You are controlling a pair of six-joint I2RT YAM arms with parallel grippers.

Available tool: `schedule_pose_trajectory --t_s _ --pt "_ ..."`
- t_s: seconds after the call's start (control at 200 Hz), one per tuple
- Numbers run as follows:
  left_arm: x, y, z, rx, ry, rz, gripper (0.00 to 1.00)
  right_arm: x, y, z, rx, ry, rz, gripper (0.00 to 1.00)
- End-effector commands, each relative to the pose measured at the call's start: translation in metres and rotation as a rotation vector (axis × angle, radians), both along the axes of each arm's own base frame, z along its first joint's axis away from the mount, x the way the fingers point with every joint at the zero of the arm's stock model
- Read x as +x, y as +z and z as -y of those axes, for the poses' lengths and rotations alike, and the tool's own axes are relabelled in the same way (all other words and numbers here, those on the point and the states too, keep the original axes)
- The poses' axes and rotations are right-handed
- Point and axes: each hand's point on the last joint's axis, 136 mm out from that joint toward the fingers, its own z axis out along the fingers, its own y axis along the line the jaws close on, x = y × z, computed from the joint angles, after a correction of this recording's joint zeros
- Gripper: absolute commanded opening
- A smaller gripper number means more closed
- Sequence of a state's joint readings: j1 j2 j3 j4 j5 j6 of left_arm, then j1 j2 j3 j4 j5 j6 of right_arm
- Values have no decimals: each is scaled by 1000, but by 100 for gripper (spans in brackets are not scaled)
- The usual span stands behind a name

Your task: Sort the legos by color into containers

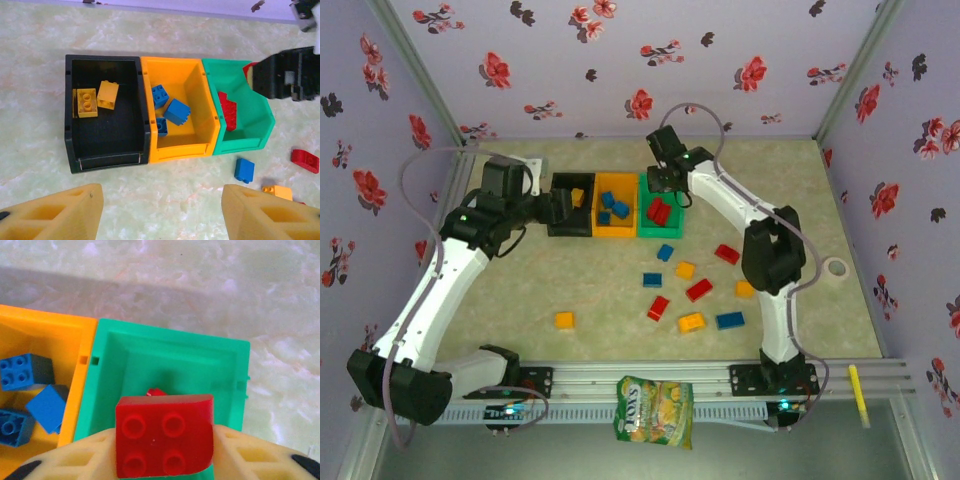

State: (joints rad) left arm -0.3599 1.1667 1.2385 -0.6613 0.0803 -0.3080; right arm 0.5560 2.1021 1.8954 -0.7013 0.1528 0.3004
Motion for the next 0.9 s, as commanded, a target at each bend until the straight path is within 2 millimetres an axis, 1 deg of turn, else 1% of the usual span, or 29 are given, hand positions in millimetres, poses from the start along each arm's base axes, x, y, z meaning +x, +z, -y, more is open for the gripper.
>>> schedule_pose_trajectory --t_s 0.0,0.035,0.15,0.225,0.315,0.415,0.505,0.625,0.64,0.665,0.765,0.895 --pt "-5 5 4 -31 -11 16 65 4 -10 1 -16 16 -51 57" --pt "-6 6 4 -30 -12 17 66 6 -10 2 -17 14 -52 60" --pt "-7 5 6 -29 -25 13 68 6 -6 4 -15 13 -46 67" --pt "-7 3 8 -28 -31 8 69 4 -2 7 -18 8 -40 68" --pt "-7 0 12 -34 -38 -3 70 -1 8 14 -17 -4 -24 69" --pt "-7 -8 23 -61 -58 -30 70 -8 22 25 10 -29 -6 70" --pt "-12 -19 36 -78 -84 -66 70 -15 34 36 42 -59 13 71" --pt "-21 -36 53 -109 -96 -121 70 -25 49 58 84 -113 40 73" --pt "-22 -39 56 -114 -98 -130 70 -27 45 60 85 -120 32 73" --pt "-25 -43 60 -122 -100 -145 70 -29 50 65 96 -131 41 73" --pt "-34 -63 73 -151 -89 -209 70 -36 58 83 119 -170 55 73" --pt "-45 -85 89 -178 -83 -276 69 -44 61 102 122 -204 64 74"
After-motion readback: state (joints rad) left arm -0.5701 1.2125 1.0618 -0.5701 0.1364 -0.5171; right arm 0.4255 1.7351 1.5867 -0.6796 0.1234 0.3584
